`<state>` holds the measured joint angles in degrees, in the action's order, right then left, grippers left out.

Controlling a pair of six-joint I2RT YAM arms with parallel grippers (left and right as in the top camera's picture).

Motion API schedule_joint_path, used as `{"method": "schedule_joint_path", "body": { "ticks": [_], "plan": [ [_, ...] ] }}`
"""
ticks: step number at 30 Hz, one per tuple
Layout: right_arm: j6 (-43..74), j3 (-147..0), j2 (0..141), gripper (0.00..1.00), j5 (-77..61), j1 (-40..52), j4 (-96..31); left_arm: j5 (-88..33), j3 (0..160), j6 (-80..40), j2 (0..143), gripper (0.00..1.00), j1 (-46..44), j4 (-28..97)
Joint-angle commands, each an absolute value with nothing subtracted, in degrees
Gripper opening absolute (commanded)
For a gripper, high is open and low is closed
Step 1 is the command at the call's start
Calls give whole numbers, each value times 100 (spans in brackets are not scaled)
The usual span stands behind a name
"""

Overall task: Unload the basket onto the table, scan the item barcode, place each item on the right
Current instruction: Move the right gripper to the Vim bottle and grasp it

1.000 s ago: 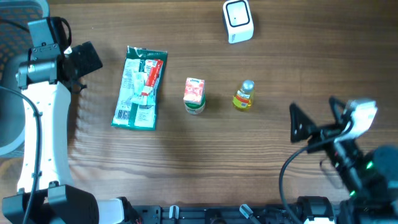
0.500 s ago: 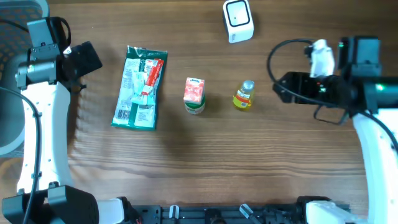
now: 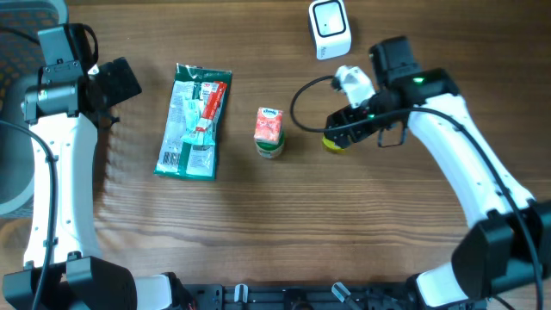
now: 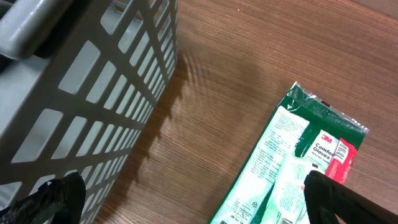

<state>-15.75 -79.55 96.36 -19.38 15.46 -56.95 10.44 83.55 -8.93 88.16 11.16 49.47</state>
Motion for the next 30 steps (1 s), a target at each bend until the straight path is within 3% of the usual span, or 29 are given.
{"method": "schedule_joint_path", "body": {
  "ticks": [1,4,7,9,12,16,17,21,26,27,28,29,30],
  "plan": [
    [-1938,-8014,10121,84,-1251,1841,-5430,1096,8427,-947,8744,100,1175,4932],
    [-1929,-8014,10381,80,-1151,1857,-5334,1096,8427,-947,8744,100,1175,4932],
    [-1868,-8014,10427,60,-888,1857,-5341,1096,8427,-947,8744,100,1175,4932],
    [-1472,-8025,10420,56,-301,1857,-5334,1096,8427,-947,8744,100,1175,4932],
    [-1057,-8068,10186,43,-165,1846,-5334,1096,8427,-947,8744,100,1175,4932],
    [242,-8068,9961,41,777,1662,-5428,1096,8427,-947,8744,100,1175,4932],
    [869,-8068,9955,37,773,1472,-5468,1096,8427,-947,8744,100,1175,4932],
    [1212,-8062,9955,33,270,993,-5590,1096,8427,-947,8744,100,1175,4932],
    [1205,-8051,9955,46,252,779,-5769,1096,8427,-947,8744,100,1175,4932],
    [1208,-8049,9957,53,255,779,-5776,1096,8427,-947,8744,100,1175,4932],
    [1212,-8034,9957,83,255,779,-5767,1096,8427,-947,8744,100,1175,4932],
    [1205,-8023,9966,100,257,779,-5767,1096,8427,-947,8744,100,1175,4932],
    [1203,-8018,9977,100,259,779,-5765,1096,8427,-947,8744,100,1175,4932]
  ]
}}
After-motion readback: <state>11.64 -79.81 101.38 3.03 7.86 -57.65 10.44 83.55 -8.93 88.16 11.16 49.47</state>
